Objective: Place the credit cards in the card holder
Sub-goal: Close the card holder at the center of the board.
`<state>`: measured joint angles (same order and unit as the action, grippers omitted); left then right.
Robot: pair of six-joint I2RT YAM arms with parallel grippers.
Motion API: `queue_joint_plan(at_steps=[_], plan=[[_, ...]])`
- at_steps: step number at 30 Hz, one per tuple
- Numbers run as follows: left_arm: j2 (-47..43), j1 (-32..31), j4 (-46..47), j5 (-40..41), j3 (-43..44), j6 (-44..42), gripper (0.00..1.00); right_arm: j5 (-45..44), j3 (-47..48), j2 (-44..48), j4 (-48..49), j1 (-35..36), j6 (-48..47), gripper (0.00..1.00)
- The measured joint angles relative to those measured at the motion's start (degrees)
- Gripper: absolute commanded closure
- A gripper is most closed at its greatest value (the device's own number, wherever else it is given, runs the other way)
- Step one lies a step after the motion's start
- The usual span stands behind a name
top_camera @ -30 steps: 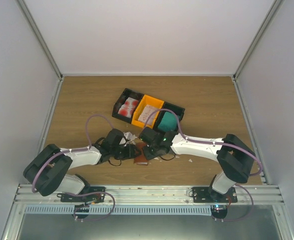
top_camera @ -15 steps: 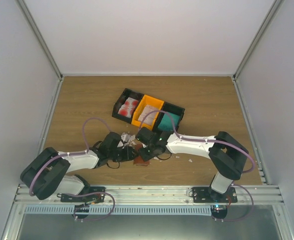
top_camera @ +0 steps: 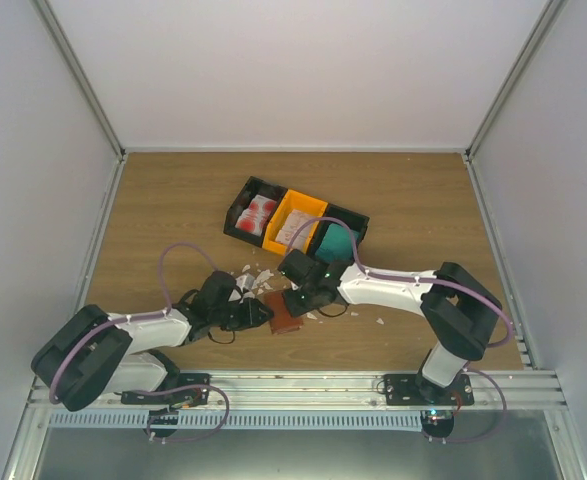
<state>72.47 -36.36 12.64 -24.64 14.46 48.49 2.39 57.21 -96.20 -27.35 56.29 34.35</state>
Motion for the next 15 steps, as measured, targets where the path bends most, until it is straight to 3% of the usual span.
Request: queue_joint_plan(at_steps=[3,15], plan=[[0.0,0.0,0.2,-0.1,-0.1,0.0,0.67,-0.4,0.0,0.0,-0.2,-0.2,-0.2,0.86],[-0.7,0.0,1.0,-0.5,-1.0,0.0,0.67,-0.2,2.1,0.0,-2.0,-0.2,0.2,0.8]])
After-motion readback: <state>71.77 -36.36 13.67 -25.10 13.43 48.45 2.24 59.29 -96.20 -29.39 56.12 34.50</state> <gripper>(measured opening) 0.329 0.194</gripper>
